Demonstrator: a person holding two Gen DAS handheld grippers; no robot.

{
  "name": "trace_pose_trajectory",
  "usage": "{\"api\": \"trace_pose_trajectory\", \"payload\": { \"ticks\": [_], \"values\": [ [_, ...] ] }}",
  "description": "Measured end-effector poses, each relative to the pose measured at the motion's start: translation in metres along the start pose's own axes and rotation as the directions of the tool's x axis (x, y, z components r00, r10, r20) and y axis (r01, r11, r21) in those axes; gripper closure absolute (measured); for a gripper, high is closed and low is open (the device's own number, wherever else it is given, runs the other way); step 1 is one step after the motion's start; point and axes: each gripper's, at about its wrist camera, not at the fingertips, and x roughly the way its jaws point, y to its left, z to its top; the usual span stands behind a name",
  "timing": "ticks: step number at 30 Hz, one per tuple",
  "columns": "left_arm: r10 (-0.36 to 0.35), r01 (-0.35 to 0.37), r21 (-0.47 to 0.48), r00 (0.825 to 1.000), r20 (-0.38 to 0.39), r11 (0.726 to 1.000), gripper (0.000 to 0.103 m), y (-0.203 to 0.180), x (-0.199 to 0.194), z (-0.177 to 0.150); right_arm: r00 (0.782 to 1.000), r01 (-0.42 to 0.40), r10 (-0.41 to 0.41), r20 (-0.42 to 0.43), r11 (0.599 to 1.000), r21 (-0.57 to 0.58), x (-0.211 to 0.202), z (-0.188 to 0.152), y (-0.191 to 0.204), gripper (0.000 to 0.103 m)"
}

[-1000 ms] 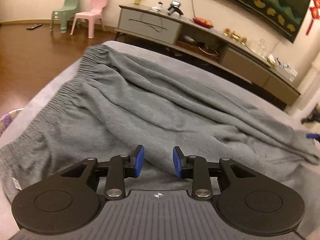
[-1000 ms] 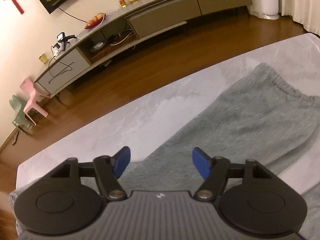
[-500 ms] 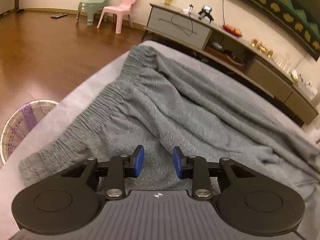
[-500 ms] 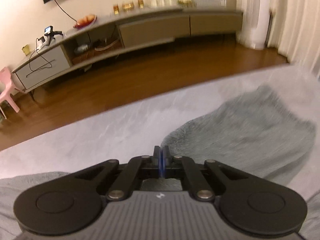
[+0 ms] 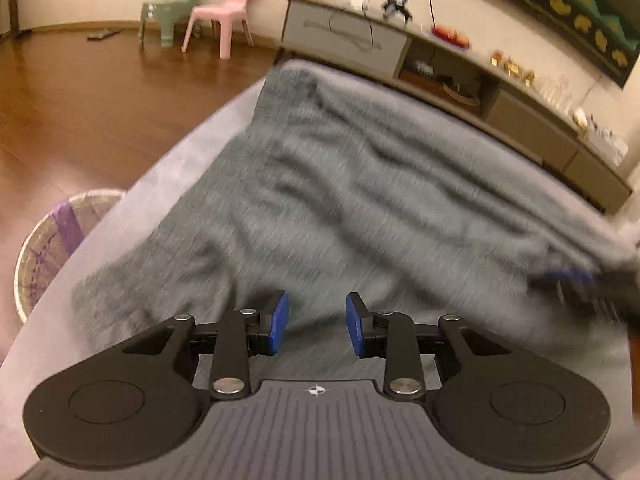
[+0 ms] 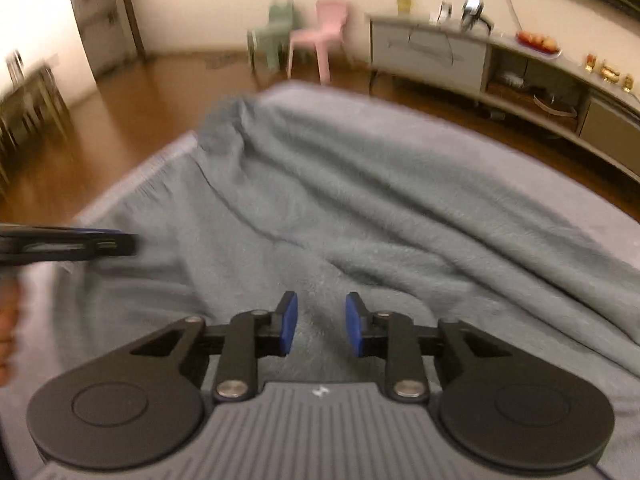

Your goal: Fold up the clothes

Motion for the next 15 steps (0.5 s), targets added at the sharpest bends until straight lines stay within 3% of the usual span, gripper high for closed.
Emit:
{"api": "trace_pose_trajectory", "payload": {
  "ticks": [3,6,10,12,15],
  "values": [
    [-0.008,0.006,0.08,1.0,0.013,0.997,0.07,0.005,0.001,-0.008,0.996,0.089,-0.088,-0.024,0.995,0.055,0.031,0.019,-0.018,0.088],
    [-0.015,0.015,0.089,1.0,0.006,0.996,0.07,0.005,0.001,-0.008,0.989,0.148,-0.146,-0.021,0.98,0.131,0.05,0.038,-0.04,0.087],
    [-0.009,0.01,0.107,1.0,-0.011,0.994,0.069,-0.001,-0.001,-0.008,0.975,0.224,-0.222,-0.024,0.965,0.135,0.045,0.043,-0.032,0.086],
    [-0.03,0.03,0.116,1.0,-0.001,0.993,0.069,0.001,-0.008,-0.009,0.985,0.167,-0.172,0.011,0.971,0.169,0.028,0.031,-0.019,0.084],
    [0.003,-0.004,0.167,1.0,0.002,0.986,0.069,0.001,-0.009,-0.013,0.999,0.046,-0.047,0.002,0.98,0.191,0.015,0.013,-0.005,0.085]
  ]
}}
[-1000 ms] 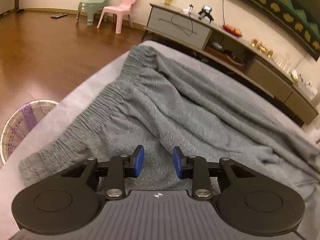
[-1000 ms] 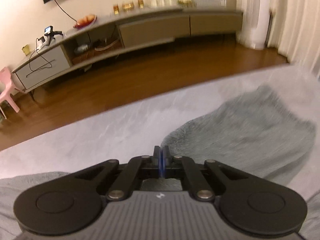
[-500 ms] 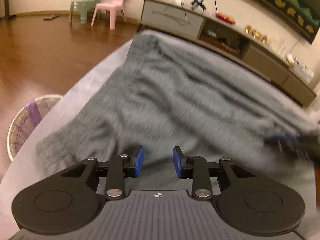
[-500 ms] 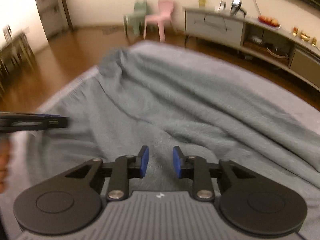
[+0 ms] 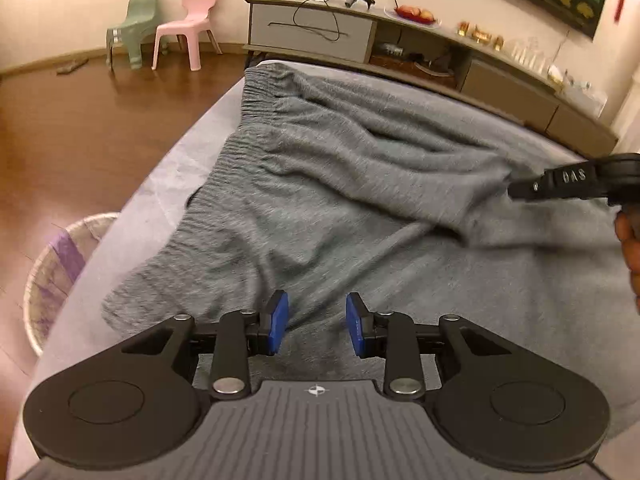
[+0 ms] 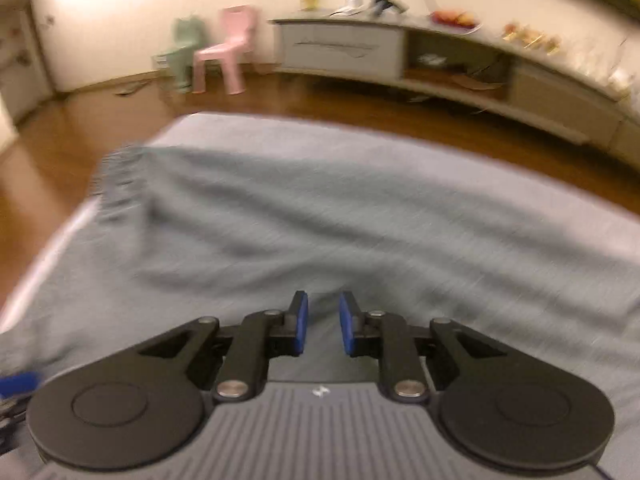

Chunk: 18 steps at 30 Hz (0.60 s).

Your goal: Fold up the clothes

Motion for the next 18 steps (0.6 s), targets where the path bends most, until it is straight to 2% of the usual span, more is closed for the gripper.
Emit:
{"api": "trace_pose_trajectory", "payload": {
  "ticks": [1,2,5,6,7,9,10,11,12,13,14,16,17,18],
  "values": [
    [0.021,-0.021,0.02,1.0,-0.009,1.0,0.069,-0.001,0.002,-0.002,0.999,-0.017,0.017,-0.035,1.0,-0.008,0.004,-0.006,0.002,0.087],
    [0.04,-0.04,0.042,0.999,-0.012,0.998,0.069,-0.002,0.004,-0.004,0.999,0.004,-0.005,-0.053,0.999,-0.031,0.013,-0.009,0.002,0.088],
    [0.068,-0.068,0.066,0.998,-0.005,0.996,0.069,-0.004,0.0,-0.006,0.988,0.156,-0.154,0.025,0.985,-0.072,0.024,-0.002,-0.014,0.095],
    [0.021,-0.022,0.08,1.0,0.018,0.997,0.069,-0.012,-0.008,-0.007,0.989,0.145,-0.142,0.045,0.987,-0.065,0.016,-0.003,-0.018,0.095],
    [-0.027,0.023,0.095,0.999,0.04,0.995,0.068,-0.02,-0.017,-0.008,0.991,0.118,-0.114,0.062,0.991,-0.056,0.006,-0.004,-0.021,0.089],
    [-0.124,0.113,0.129,0.989,0.082,0.985,0.068,-0.036,-0.034,-0.011,0.993,0.064,-0.06,0.098,0.997,-0.038,-0.016,-0.007,-0.028,0.087],
    [-0.172,0.156,0.147,0.98,0.101,0.977,0.067,-0.044,-0.042,-0.012,0.995,0.018,-0.01,0.102,0.997,-0.078,-0.028,-0.016,-0.025,0.084],
    [-0.214,0.194,0.196,0.973,0.09,0.961,0.067,-0.06,-0.045,-0.017,0.994,-0.031,0.044,0.099,0.991,-0.129,-0.041,-0.026,-0.022,0.075],
    [-0.255,0.23,0.244,0.964,0.076,0.942,0.067,-0.077,-0.047,-0.022,0.993,-0.082,0.095,0.068,0.979,-0.185,-0.049,-0.039,-0.018,0.071],
    [-0.276,0.25,0.29,0.96,0.052,0.924,0.067,-0.093,-0.047,-0.027,0.993,-0.105,0.113,0.024,0.969,-0.225,-0.048,-0.047,-0.014,0.07],
    [-0.273,0.251,0.321,0.962,0.024,0.913,0.067,-0.103,-0.042,-0.033,0.992,-0.123,0.121,-0.021,0.958,-0.259,-0.046,-0.055,-0.011,0.07],
    [-0.263,0.255,0.383,0.964,-0.032,0.888,0.067,-0.123,-0.033,-0.046,0.998,-0.059,0.049,-0.04,0.959,-0.279,-0.029,-0.051,-0.012,0.071],
    [-0.257,0.258,0.412,0.965,-0.059,0.874,0.065,-0.133,-0.028,-0.052,0.999,-0.021,0.009,-0.045,0.958,-0.286,-0.019,-0.048,-0.012,0.075],
    [-0.254,0.253,0.418,0.966,-0.054,0.873,0.065,-0.135,-0.03,-0.056,0.998,0.016,-0.032,-0.049,0.956,-0.294,-0.01,-0.046,-0.013,0.078]
  ]
}}
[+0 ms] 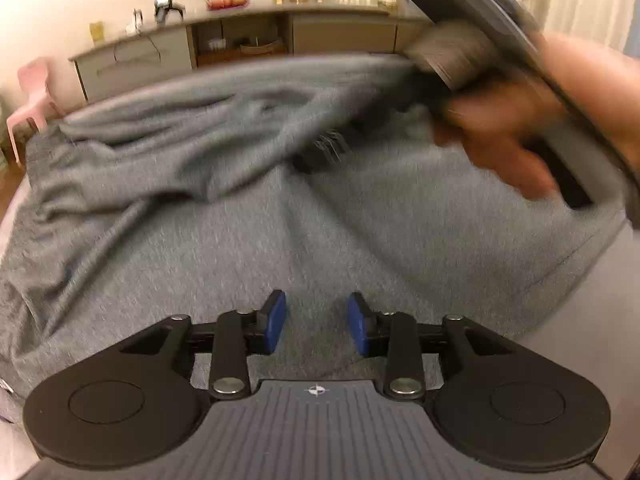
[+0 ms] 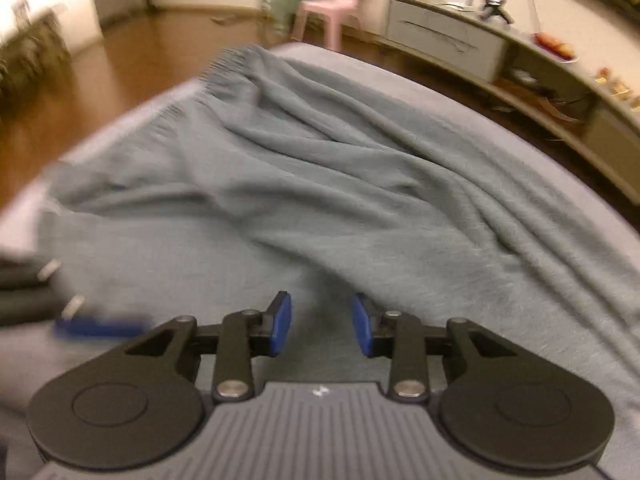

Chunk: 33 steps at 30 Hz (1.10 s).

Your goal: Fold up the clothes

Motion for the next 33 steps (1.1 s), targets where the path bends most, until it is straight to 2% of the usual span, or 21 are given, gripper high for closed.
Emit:
{"api": "trace_pose_trajectory", "payload": {
  "ticks": [2,5,6,7,9,13,14,16,18,20,22,24,26,28,29,31,33],
  "values": [
    [-0.008,0.008,-0.004,1.0,-0.01,1.0,0.065,-0.003,-0.003,-0.004,0.998,0.062,-0.064,0.024,0.994,0.092,0.012,0.021,-0.021,0.082],
    [-0.006,0.007,0.03,0.999,-0.041,1.0,0.065,-0.01,-0.009,-0.011,0.982,0.165,-0.181,0.056,0.961,0.222,0.027,0.048,-0.052,0.08],
    [-0.01,0.012,0.034,0.999,-0.048,0.999,0.065,-0.01,-0.011,-0.013,0.981,0.171,-0.188,0.045,0.952,0.253,0.031,0.052,-0.062,0.08],
    [-0.016,0.018,0.034,0.999,-0.051,0.999,0.065,-0.01,-0.012,-0.015,0.987,0.148,-0.161,0.024,0.948,0.282,0.034,0.052,-0.07,0.08],
    [-0.025,0.028,0.042,0.998,-0.063,0.999,0.065,-0.009,-0.013,-0.014,0.997,0.066,-0.077,0.024,0.945,0.321,0.025,0.042,-0.076,0.08],
    [-0.039,0.048,0.094,0.995,-0.093,0.994,0.064,-0.012,-0.014,-0.009,0.991,-0.102,0.068,0.111,0.935,0.34,-0.022,-0.01,-0.084,0.075],
    [-0.041,0.052,0.109,0.994,-0.099,0.993,0.064,-0.013,-0.014,-0.008,0.991,-0.114,0.081,0.111,0.935,0.335,-0.033,-0.024,-0.089,0.075],
    [-0.01,0.018,0.107,0.997,-0.075,0.994,0.063,-0.01,-0.016,-0.003,0.995,-0.081,0.058,0.083,0.945,0.315,-0.051,-0.061,-0.101,0.075],
    [0.016,-0.016,0.048,1.0,-0.017,0.999,0.055,0.001,-0.023,0.002,0.999,-0.015,0.001,0.046,0.952,0.304,-0.063,-0.097,-0.12,0.075],
    [0.09,-0.09,-0.063,0.996,-0.003,0.994,0.052,0.024,-0.021,0.009,0.996,0.082,-0.09,0.011,0.944,0.32,-0.07,-0.129,-0.146,0.075],
    [0.186,-0.189,-0.154,0.982,-0.03,0.97,0.052,0.055,-0.014,0.011,0.99,0.123,-0.138,0.011,0.917,0.38,-0.08,-0.152,-0.177,0.075],
    [0.278,-0.285,-0.241,0.958,-0.065,0.928,0.052,0.086,-0.007,0.013,0.985,0.138,-0.169,0.026,0.875,0.464,-0.099,-0.177,-0.21,0.075],
    [0.333,-0.356,-0.273,0.934,-0.128,0.894,0.052,0.105,-0.003,0.004,0.974,0.188,-0.228,0.013,0.833,0.52,-0.112,-0.203,-0.241,0.075],
    [0.352,-0.381,-0.299,0.924,-0.148,0.875,0.045,0.117,-0.004,-0.004,0.959,0.245,-0.282,-0.028,0.778,0.578,-0.118,-0.23,-0.273,0.076],
    [0.361,-0.393,-0.312,0.919,-0.157,0.865,0.045,0.123,-0.005,-0.008,0.952,0.252,-0.304,-0.017,0.756,0.603,-0.121,-0.241,-0.286,0.078],
    [0.411,-0.451,-0.307,0.892,-0.19,0.838,0.045,0.124,-0.013,-0.015,0.945,0.27,-0.327,-0.032,0.718,0.641,-0.124,-0.252,-0.308,0.078],
    [0.495,-0.54,-0.244,0.84,-0.223,0.806,0.045,0.12,-0.018,-0.02,0.956,0.243,-0.288,-0.05,0.69,0.682,-0.125,-0.252,-0.326,0.078]
  ]
}}
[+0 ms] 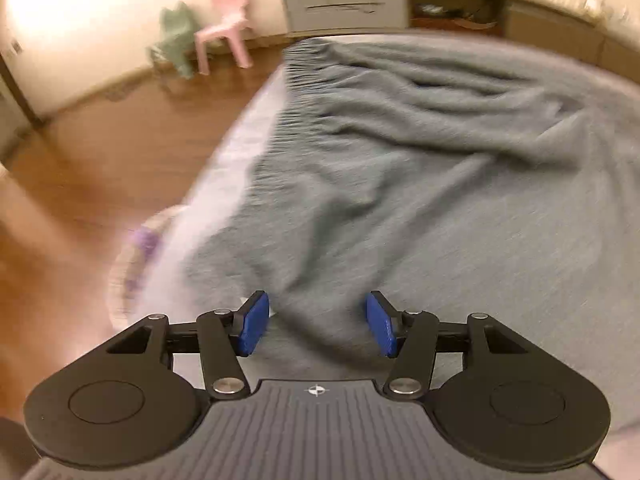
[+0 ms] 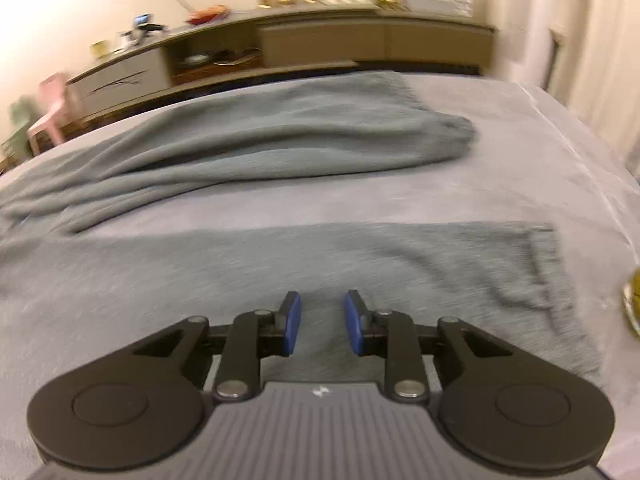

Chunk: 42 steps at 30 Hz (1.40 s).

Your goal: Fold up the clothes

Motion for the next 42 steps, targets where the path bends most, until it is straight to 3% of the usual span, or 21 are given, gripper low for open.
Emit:
{"api": "trace_pose_trajectory", "payload": {
  "ticks": [3,5,7,10,13,16,18,22,24,28,30,31,32,35,37,40,42],
  "values": [
    [0.042,-0.042,-0.03,0.999,0.011,0.999,0.046,-0.001,-0.01,0.007,0.997,-0.078,0.078,0.01,0.996,0.051,-0.004,0.027,-0.001,0.073],
    [0.015,-0.01,-0.058,0.995,0.098,0.998,0.047,-0.007,-0.024,0.021,0.992,-0.128,0.127,0.025,0.988,0.083,-0.004,0.05,0.002,0.053],
    [-0.071,0.087,-0.106,0.986,0.15,0.991,0.047,-0.016,-0.029,0.038,0.984,-0.174,0.17,0.045,0.978,0.113,0.001,0.08,0.01,0.047],
    [-0.168,0.189,-0.139,0.974,0.149,0.972,0.047,-0.036,-0.016,0.064,0.98,-0.192,0.185,0.07,0.975,0.111,0.025,0.129,0.04,0.038],
    [-0.232,0.251,-0.15,0.963,0.137,0.956,0.047,-0.054,-0.004,0.08,0.984,-0.173,0.173,0.049,0.985,-0.014,0.056,0.172,0.086,0.025],
    [-0.287,0.303,-0.159,0.951,0.117,0.94,0.047,-0.065,0.005,0.084,0.985,-0.171,0.17,-0.024,0.969,-0.176,0.09,0.194,0.127,0.025],
    [-0.303,0.319,-0.14,0.945,0.126,0.937,0.047,-0.074,0.011,0.082,0.972,-0.233,0.217,-0.086,0.917,-0.322,0.103,0.199,0.15,0.025],
    [-0.334,0.352,-0.136,0.932,0.138,0.926,0.047,-0.081,0.007,0.077,0.967,-0.255,0.203,-0.156,0.721,-0.644,0.107,0.195,0.176,0.026],
    [-0.353,0.37,-0.123,0.925,0.138,0.921,0.047,-0.086,0.003,0.076,0.966,-0.26,0.165,-0.201,0.607,-0.751,0.111,0.194,0.184,0.028],
    [-0.369,0.381,-0.089,0.92,0.133,0.92,0.047,-0.095,-0.002,0.074,0.956,-0.286,0.123,-0.264,0.573,-0.768,0.139,0.204,0.191,0.032],
    [-0.365,0.378,-0.091,0.922,0.128,0.921,0.047,-0.095,0.0,0.074,0.944,-0.312,0.099,-0.315,0.577,-0.755,0.156,0.205,0.193,0.06],
    [-0.364,0.376,-0.092,0.923,0.125,0.922,0.047,-0.095,0.001,0.075,0.939,-0.319,0.086,-0.333,0.58,-0.75,0.164,0.205,0.195,0.098],
    [-0.364,0.376,-0.1,0.923,0.124,0.921,0.047,-0.094,0.003,0.075,0.939,-0.319,0.087,-0.332,0.581,-0.749,0.164,0.203,0.194,0.102],
    [-0.369,0.382,-0.129,0.922,0.115,0.915,0.047,-0.091,0.009,0.076,0.952,-0.302,0.136,-0.273,0.54,-0.785,0.13,0.19,0.192,0.102],
    [-0.368,0.382,-0.142,0.922,0.119,0.913,0.047,-0.089,0.007,0.076,0.963,-0.26,0.199,-0.181,0.519,-0.814,0.081,0.176,0.188,0.102],
    [-0.383,0.403,-0.163,0.913,0.14,0.901,0.046,-0.086,0.002,0.076,0.937,-0.263,0.334,-0.099,0.492,-0.83,-0.01,0.135,0.175,0.102],
    [-0.406,0.428,-0.179,0.902,0.145,0.886,0.046,-0.086,0.0,0.075,0.926,-0.251,0.372,-0.069,0.466,-0.849,-0.061,0.098,0.165,0.102]
  ]
}}
